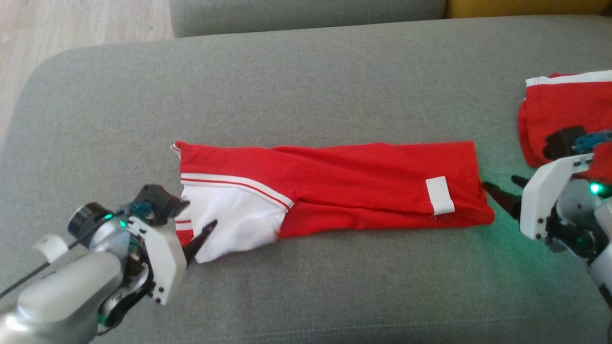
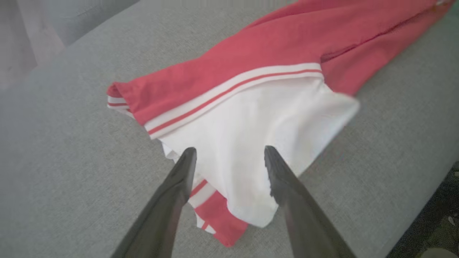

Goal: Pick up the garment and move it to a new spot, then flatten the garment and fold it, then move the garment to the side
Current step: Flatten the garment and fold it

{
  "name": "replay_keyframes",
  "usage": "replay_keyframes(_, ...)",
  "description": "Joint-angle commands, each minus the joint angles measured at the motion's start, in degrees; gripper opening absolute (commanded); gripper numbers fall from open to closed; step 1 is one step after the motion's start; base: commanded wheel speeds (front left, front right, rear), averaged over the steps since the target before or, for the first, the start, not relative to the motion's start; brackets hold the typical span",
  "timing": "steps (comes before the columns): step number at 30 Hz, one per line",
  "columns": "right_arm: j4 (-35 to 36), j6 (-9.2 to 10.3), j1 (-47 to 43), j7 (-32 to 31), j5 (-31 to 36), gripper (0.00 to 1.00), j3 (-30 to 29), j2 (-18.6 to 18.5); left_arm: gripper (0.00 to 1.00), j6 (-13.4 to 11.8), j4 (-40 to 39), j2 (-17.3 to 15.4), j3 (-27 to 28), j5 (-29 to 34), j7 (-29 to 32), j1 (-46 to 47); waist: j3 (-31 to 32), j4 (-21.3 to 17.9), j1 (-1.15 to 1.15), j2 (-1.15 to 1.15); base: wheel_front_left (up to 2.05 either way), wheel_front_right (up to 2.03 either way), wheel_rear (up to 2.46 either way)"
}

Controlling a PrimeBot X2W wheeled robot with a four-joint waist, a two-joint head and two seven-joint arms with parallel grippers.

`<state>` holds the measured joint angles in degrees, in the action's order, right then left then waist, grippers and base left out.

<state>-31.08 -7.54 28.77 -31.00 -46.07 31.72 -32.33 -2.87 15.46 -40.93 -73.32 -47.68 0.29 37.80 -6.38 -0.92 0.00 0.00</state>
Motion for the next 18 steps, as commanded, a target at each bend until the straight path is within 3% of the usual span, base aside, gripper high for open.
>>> replay_keyframes(1,2.0,0.05,0.2,1.3,0.4,1.00,-1.4,-0.5,1.00,-0.9,-0.4,-1.6,3.6,-0.6,-1.2,2.4,0.2,0.0,0.00,0.00,0.00,0.00,0.00)
replay_keyframes(11,7.3,0.05,-0.6,20.0,4.6,1.00,-13.4,7.3,1.00,-10.2,-0.7,1.7,17.7,-8.4,-14.2,0.4,1.5,0.3,0.00,0.00,0.00,0.00,0.00)
replay_keyframes(14,8.8,0.05,-2.2,26.3,7.1,1.00,-15.9,11.0,1.00,-12.6,-2.5,4.1,25.3,-9.6,-15.2,-2.2,1.9,0.5,0.00,0.00,0.00,0.00,0.00)
replay_keyframes(18,9.9,0.05,-5.2,33.5,12.7,1.00,-17.6,15.3,1.00,-14.6,-7.5,10.0,39.9,-3.8,-15.3,-9.4,2.3,1.1,0.00,0.00,0.00,0.00,0.00)
